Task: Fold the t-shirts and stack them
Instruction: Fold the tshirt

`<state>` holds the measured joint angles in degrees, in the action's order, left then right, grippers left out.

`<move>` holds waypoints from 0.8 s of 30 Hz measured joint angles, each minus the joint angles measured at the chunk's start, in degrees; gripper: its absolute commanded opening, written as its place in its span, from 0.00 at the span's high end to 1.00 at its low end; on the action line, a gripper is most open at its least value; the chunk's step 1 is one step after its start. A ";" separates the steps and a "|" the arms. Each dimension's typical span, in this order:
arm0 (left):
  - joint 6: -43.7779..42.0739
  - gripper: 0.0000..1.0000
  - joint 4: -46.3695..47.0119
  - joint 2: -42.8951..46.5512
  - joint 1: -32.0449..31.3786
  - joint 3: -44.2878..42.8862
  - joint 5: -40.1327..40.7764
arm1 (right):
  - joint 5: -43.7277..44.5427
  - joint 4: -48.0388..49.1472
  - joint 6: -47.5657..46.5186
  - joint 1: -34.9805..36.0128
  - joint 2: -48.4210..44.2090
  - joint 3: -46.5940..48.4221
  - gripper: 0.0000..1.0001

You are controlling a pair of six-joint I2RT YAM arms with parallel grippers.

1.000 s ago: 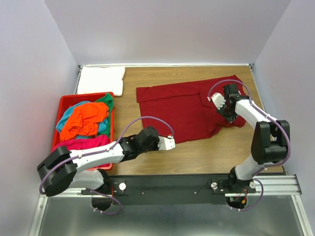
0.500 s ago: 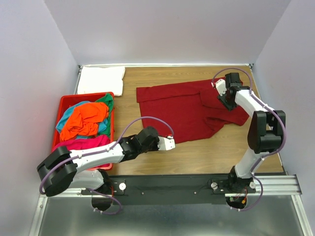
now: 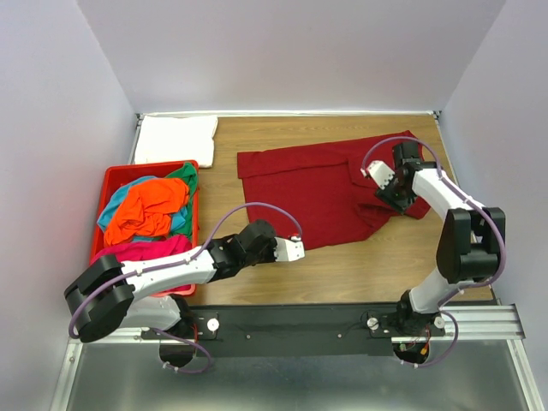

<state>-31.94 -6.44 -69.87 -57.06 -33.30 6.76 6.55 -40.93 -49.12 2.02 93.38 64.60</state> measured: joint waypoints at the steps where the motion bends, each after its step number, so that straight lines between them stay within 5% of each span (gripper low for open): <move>1: 0.00 1.00 0.00 0.00 0.00 0.00 0.00 | -0.17 -0.57 -0.39 0.00 0.52 -0.39 0.46; 24: 0.00 1.00 0.00 0.00 0.07 0.00 -0.11 | 0.15 -1.07 -1.33 -0.17 8.00 2.27 0.62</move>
<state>-31.94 -6.44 -69.87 -56.99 -33.30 6.66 6.70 -42.00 -50.46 1.85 101.38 66.87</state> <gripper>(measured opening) 0.008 0.383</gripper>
